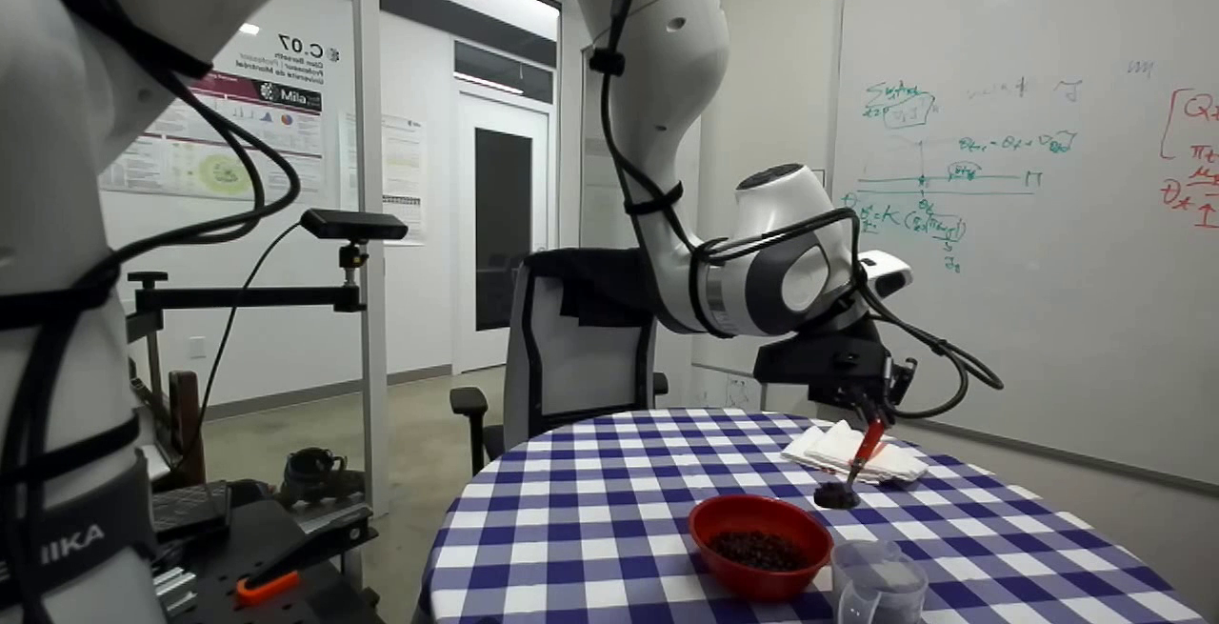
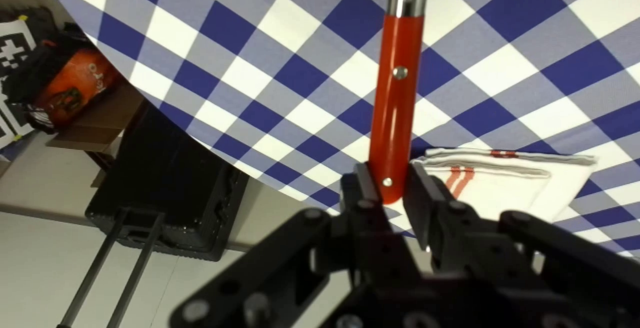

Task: Pick up the spoon from the table and scoop some of the contents in the bowl and put the scooped contents in the jar

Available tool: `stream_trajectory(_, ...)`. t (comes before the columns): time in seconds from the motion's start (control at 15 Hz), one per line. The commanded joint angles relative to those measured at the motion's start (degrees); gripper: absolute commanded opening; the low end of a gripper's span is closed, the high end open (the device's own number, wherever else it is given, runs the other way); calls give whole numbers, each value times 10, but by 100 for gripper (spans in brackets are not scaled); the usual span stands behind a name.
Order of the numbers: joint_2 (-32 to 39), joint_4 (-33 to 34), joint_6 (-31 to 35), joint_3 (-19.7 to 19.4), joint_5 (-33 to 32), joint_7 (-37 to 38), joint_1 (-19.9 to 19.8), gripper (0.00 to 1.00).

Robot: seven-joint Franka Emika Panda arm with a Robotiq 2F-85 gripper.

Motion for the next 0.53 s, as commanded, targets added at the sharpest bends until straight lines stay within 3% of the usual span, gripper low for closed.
stream_trajectory(0.0, -10, 6, -19, 4, -12, -4, -22, 5)
stream_trajectory(0.47, -4, 10, -5, -3, -3, 5, -44, 5)
